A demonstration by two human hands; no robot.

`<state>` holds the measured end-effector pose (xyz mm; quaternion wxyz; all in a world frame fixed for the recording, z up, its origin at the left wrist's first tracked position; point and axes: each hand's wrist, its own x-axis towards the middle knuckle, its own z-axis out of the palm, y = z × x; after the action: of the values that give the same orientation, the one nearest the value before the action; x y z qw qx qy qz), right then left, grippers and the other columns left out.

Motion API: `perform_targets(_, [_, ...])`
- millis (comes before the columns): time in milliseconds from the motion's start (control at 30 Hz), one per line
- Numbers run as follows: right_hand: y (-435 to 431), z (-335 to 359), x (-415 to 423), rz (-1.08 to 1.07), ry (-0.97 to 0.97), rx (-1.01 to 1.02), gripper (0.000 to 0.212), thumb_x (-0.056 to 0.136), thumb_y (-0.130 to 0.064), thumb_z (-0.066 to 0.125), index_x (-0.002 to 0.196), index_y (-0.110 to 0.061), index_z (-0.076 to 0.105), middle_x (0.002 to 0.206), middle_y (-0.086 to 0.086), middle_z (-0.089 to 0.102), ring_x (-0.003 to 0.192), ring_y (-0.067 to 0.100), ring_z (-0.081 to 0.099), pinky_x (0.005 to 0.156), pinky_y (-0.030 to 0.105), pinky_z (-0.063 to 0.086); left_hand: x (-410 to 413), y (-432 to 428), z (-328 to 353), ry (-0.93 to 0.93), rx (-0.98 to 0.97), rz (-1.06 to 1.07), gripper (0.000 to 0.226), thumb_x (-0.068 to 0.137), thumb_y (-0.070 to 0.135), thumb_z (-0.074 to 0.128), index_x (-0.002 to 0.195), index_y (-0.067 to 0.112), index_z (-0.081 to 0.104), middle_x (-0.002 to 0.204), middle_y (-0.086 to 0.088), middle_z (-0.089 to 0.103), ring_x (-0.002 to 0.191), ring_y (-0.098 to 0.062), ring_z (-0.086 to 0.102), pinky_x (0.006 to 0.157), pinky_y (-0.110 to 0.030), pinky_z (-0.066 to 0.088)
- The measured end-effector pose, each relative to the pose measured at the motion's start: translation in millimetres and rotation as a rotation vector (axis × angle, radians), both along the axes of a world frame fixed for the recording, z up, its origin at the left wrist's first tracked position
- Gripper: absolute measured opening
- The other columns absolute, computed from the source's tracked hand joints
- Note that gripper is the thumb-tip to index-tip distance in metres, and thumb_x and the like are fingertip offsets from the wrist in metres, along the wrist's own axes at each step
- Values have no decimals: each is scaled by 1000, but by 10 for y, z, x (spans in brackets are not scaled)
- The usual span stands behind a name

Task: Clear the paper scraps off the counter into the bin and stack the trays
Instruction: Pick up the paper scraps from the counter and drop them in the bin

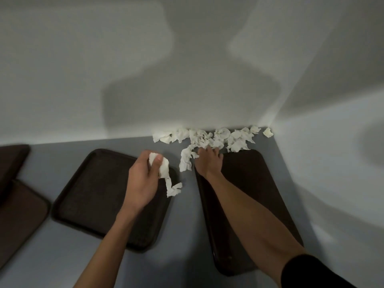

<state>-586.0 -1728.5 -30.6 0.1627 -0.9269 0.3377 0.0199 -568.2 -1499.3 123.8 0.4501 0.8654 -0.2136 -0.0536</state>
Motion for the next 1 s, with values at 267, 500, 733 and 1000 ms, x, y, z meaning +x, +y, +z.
perform_targets(267, [123,324,-50,-223,-466,483,7,94,-18,71,90,-14,67,92,-4,70,85,9,62,84,32,54,46,173,-125,1041,-674,407,24,107,20,50,83,19,52,68,1,39,48,-11,39,61,-31,52])
perform_targets(500, [559,533,-976,-523,-689,969,23,75,-22,89,73,-22,66,90,5,78,96,24,78,94,46,62,-392,438,-267,1465,-505,136,17,92,4,69,76,7,73,75,-9,68,61,-17,72,62,-31,62])
perform_targets(733, [1148,541,-2192,-666,-642,991,12,83,-19,70,87,-12,61,80,4,73,82,28,72,93,50,60,-976,775,-667,1682,-337,-178,53,68,-15,81,118,-9,63,122,-27,65,89,-20,70,71,-22,55])
perform_targets(1000, [2107,582,-3719,-914,-779,994,19,82,-30,50,94,-19,61,96,10,63,90,27,60,73,38,47,-2009,998,-666,1524,-31,-277,25,105,1,39,118,13,56,77,-7,64,57,-9,46,59,-23,36])
